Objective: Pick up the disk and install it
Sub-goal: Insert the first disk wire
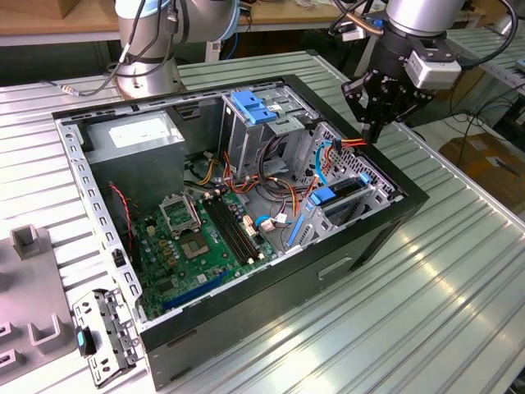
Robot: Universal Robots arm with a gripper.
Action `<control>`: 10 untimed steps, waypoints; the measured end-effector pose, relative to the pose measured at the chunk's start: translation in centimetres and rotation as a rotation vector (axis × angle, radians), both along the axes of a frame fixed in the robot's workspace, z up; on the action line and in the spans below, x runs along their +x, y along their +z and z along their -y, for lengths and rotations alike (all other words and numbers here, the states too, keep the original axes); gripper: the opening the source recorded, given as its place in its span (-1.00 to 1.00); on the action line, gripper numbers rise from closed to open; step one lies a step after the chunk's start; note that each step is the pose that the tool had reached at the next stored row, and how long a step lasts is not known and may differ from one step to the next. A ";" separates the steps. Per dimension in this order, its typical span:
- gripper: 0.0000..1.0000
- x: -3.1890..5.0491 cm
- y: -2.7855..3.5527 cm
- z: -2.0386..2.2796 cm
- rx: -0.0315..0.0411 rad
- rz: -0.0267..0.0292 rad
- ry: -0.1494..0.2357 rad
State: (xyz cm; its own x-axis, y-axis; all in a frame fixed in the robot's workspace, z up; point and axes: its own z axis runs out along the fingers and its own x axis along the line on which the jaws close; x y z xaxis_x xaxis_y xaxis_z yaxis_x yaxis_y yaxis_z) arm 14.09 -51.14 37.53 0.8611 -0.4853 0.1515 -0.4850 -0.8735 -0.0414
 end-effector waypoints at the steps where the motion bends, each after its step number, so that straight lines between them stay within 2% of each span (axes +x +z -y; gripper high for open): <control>1: -0.68 0.00 -0.01 0.00 0.0001 0.0000 -0.008; 10: -0.68 0.08 0.00 0.00 0.0000 0.0000 -0.106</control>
State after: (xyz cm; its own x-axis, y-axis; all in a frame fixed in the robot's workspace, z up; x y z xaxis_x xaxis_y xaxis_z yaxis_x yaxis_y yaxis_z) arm 14.17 -51.14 37.53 0.8050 -0.5737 0.1515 -0.5747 -0.8173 -0.0414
